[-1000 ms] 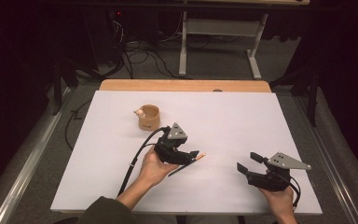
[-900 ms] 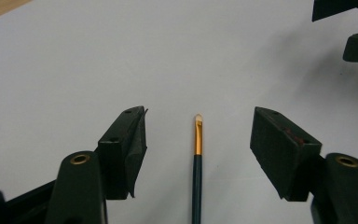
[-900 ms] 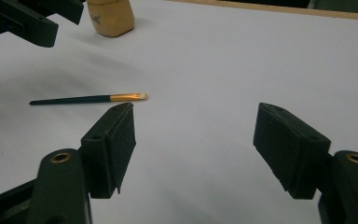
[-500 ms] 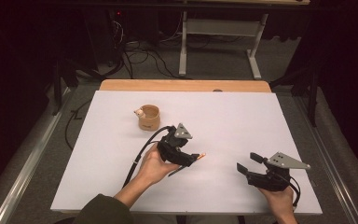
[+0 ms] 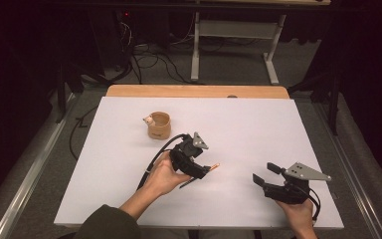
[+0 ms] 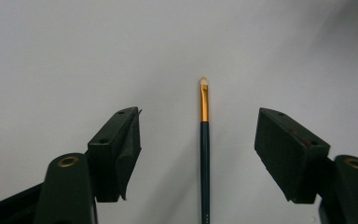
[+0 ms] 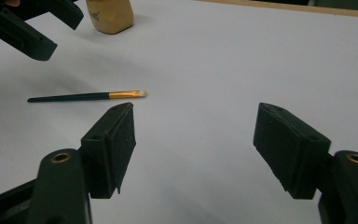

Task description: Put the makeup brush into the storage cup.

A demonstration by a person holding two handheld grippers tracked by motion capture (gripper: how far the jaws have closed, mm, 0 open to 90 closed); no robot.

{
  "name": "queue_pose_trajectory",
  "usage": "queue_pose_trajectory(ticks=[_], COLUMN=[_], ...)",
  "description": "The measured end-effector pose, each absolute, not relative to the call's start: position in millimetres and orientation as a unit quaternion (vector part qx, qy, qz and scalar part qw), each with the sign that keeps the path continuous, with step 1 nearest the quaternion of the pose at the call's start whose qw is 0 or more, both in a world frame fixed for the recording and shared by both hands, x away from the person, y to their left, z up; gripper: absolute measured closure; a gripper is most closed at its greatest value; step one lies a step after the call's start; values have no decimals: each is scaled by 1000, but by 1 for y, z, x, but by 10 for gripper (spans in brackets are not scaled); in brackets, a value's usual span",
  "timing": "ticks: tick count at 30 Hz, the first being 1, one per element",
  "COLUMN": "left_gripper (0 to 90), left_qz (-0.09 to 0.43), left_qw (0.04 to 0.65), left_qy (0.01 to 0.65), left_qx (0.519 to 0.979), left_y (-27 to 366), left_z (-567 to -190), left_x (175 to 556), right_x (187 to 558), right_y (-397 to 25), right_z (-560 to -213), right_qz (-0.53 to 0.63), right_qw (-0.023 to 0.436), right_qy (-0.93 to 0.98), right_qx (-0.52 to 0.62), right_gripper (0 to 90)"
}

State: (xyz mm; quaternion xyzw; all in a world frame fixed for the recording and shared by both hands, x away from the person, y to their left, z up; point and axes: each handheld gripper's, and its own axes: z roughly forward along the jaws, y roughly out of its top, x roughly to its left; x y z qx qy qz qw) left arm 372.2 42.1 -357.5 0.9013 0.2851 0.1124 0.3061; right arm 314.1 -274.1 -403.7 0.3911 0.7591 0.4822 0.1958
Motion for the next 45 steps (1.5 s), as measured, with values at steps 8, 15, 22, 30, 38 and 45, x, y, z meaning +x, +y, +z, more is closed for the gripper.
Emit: queue_pose_trajectory(ticks=[8, 15, 22, 30, 38, 45], left_gripper=[324, 336, 364, 414, 432, 462], left_qz=[109, 95, 92, 86, 67, 55], left_qw=[278, 250, 214, 182, 171, 159], left_qy=[283, 282, 272, 271, 277, 281], left_qx=[912, 921, 934, 941, 943, 945], left_y=[36, 28, 21, 15, 11, 9], left_z=[-359, -360, -365, -373, -379, -382], left_x=[375, 379, 383, 386, 390, 394], right_x=[314, 314, 313, 313, 313, 313], right_y=[-274, -274, -276, -275, -275, -275], right_z=[-403, -403, -403, -403, -403, -403], right_qz=[482, 482, 484, 483, 483, 483], right_qw=[198, 198, 200, 200, 199, 198], right_qy=[759, 759, 757, 759, 758, 758], right_qx=[390, 390, 392, 389, 391, 391], right_gripper=[314, 313, 314, 314, 314, 314])
